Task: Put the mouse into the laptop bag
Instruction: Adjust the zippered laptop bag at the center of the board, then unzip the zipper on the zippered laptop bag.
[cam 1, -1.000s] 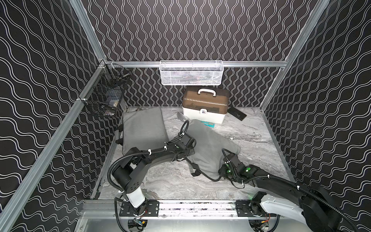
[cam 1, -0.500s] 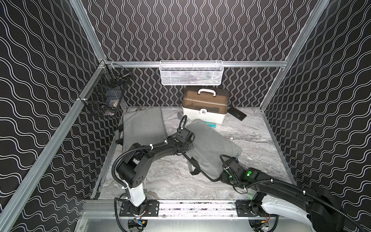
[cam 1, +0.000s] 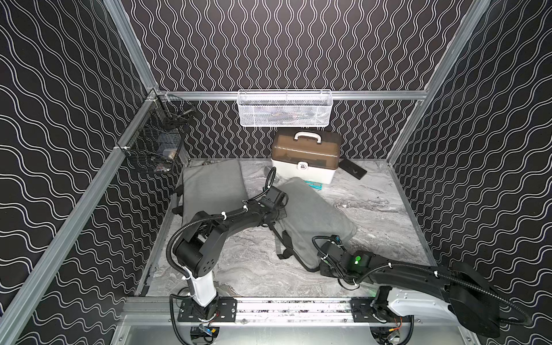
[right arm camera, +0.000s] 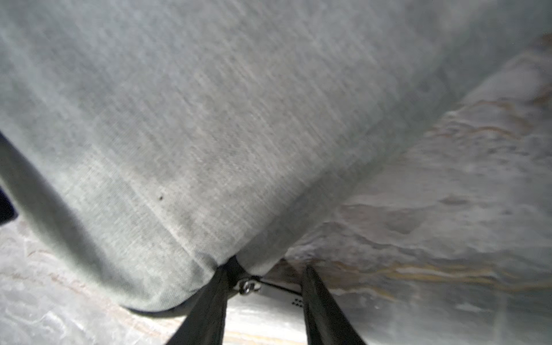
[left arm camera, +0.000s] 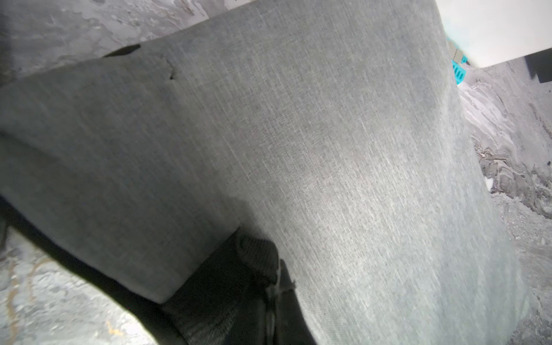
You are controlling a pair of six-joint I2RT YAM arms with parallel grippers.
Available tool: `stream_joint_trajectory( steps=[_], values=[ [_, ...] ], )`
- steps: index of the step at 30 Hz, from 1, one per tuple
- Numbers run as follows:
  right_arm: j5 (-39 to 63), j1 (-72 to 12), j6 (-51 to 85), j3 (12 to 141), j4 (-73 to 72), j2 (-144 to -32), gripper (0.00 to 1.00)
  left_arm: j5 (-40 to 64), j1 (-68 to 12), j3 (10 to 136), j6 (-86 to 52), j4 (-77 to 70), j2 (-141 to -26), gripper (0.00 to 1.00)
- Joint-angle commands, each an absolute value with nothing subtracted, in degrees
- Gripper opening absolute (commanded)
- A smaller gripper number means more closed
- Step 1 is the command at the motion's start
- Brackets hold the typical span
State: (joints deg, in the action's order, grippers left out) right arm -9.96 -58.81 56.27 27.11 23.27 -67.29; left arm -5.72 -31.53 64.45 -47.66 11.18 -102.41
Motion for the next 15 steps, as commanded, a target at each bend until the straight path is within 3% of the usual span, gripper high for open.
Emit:
stream_joint_trajectory(
  steps=[1,8,15],
  values=[
    [-7.25,-60.34,55.69,26.63,22.21,-67.34,0.44,-6.72,-31.38,64.52,-45.81,7.16,-101.33,0.00],
    [-7.41,-63.66,56.15,26.04,21.89,-64.04,0.50,-6.24,-31.29,63.72,-46.14,6.40,-101.07,0.00],
    [-7.99,-65.86,56.62,25.48,20.53,-67.47,0.48,-6.06,-31.29,63.55,-46.51,6.14,-101.51,0.00]
  ],
)
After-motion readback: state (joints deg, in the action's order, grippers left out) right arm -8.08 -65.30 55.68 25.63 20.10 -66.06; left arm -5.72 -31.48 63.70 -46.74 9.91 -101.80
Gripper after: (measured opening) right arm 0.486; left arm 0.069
